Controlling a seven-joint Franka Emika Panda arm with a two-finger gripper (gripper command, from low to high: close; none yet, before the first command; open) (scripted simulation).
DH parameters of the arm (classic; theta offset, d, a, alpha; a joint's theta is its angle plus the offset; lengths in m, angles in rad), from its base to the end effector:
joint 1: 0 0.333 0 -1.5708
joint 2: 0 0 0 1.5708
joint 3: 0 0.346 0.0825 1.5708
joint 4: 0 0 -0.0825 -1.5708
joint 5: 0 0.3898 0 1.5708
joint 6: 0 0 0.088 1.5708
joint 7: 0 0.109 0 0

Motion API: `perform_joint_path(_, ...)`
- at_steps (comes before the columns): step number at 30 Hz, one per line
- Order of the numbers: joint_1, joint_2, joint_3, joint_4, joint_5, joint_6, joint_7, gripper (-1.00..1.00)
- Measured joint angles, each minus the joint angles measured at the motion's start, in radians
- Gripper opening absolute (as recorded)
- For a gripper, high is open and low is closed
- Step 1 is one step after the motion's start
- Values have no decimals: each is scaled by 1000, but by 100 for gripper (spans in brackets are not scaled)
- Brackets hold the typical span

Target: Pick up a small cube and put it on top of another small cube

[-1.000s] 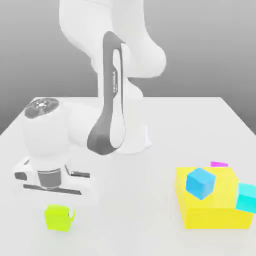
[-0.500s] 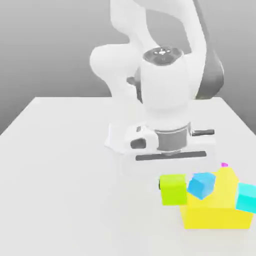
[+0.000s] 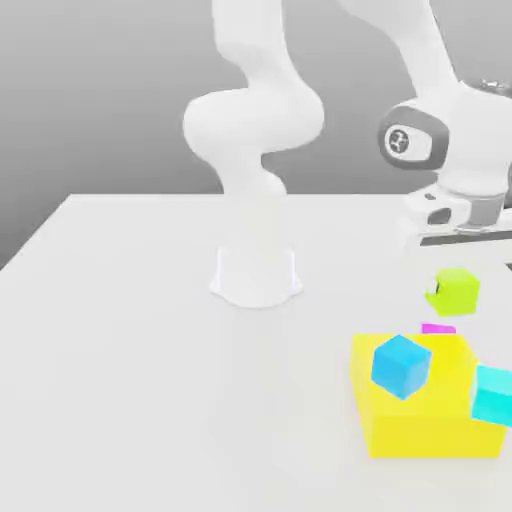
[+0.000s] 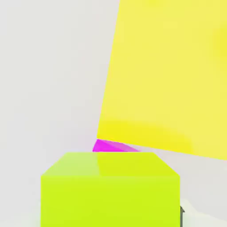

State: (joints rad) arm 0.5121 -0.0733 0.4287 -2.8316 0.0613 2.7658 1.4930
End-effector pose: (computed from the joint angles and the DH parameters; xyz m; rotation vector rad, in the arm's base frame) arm 0.2210 0.2935 0.2428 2.9954 -0.9434 0.0126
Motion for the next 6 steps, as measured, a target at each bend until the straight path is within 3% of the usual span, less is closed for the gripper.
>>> perform_joint_path(3,6,107,-31,0,-125,97,89,-100)
perform_joint_path(4,6,125,-39,0,-148,114,105,100)
perform_joint_path(6,7,125,-39,0,-148,114,105,100)
